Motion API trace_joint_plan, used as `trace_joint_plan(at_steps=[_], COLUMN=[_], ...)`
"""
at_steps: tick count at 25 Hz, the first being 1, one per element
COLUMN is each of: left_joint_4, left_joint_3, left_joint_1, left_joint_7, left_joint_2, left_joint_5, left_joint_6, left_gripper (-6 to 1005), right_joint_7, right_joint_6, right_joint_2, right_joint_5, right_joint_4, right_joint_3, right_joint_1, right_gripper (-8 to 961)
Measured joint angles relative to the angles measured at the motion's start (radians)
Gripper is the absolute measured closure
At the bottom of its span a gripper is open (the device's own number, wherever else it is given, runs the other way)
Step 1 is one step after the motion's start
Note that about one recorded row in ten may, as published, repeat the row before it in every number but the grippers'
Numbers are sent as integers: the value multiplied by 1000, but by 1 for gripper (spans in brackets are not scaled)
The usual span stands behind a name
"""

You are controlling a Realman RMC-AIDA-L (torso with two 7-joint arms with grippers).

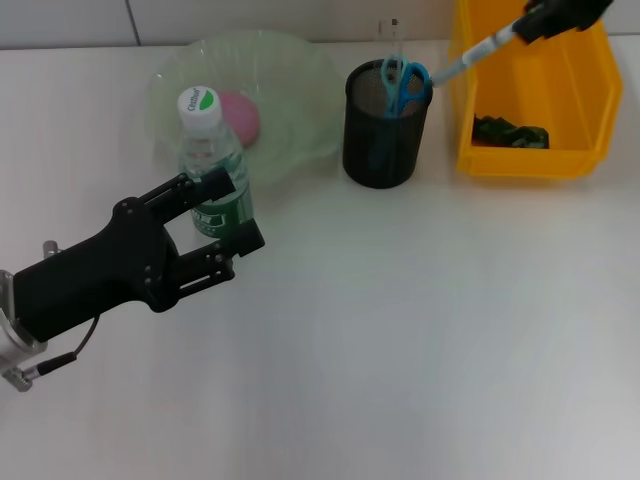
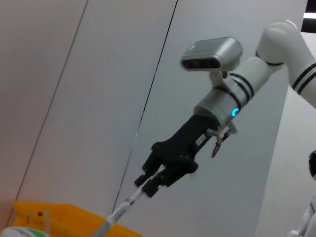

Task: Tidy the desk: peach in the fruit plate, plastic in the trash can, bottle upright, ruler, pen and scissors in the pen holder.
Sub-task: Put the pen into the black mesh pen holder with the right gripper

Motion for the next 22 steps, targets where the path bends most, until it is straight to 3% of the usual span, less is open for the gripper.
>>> trace_joint_plan(at_steps=[8, 13, 22], left_joint_4=[1, 1, 0], left_joint_3=[4, 14, 25], left_joint_1=[-2, -4, -5], left_joint_7=[0, -3, -8], left_joint_2=[-7, -12, -12], left_joint_5=[1, 2, 2], left_joint_6=[-2, -4, -5], left_gripper=[215, 214, 214], right_joint_7=[-3, 0, 8], right_joint_6=[269, 340, 355], right_joint_2=[70, 78, 95], right_joint_5=[-28, -41, -49], right_joint_4=[250, 373, 323], right_joint_3=[-106, -122, -120], right_joint_1=[74, 135, 120], right_gripper=[746, 737, 722])
